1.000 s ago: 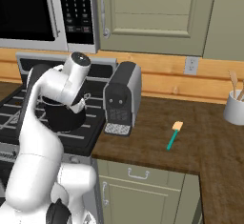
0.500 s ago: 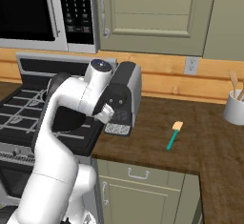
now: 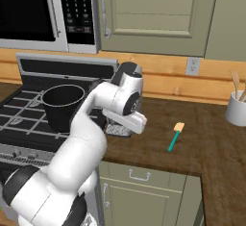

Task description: Put the eggplant and onion in the pot. Retrieve the spatula and lightly stir the vegetables in the pot.

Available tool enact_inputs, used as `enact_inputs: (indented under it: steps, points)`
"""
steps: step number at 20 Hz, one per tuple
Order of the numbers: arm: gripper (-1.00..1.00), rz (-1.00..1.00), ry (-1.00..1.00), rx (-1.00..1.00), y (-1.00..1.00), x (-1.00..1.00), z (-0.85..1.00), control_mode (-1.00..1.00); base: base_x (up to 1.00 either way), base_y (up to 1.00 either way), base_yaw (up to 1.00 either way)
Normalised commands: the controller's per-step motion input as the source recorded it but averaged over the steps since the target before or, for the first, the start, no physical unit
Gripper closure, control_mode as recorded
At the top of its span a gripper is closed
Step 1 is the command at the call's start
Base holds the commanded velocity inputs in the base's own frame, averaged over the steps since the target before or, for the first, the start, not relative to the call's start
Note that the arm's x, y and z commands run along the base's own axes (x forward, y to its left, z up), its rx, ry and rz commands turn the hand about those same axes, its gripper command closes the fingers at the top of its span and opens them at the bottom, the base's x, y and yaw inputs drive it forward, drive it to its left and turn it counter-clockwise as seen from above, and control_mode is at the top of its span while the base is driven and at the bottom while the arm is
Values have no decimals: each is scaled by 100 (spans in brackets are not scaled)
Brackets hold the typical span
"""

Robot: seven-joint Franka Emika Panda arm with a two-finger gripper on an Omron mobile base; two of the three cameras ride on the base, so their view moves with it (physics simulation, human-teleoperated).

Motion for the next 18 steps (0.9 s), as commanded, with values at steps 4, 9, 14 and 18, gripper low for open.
enact_inputs:
  steps: [4,9,14,18]
  points:
    - [-100,-2,33,0,-100,45,-55,-100,0,0,0]
    - [-100,-8,21,0,-63,2,-44,-100,0,0,0]
    - [-100,-3,5,0,-49,19,-46,-100,0,0,0]
    - [-100,0,0,0,-49,0,-34,-100,0,0,0]
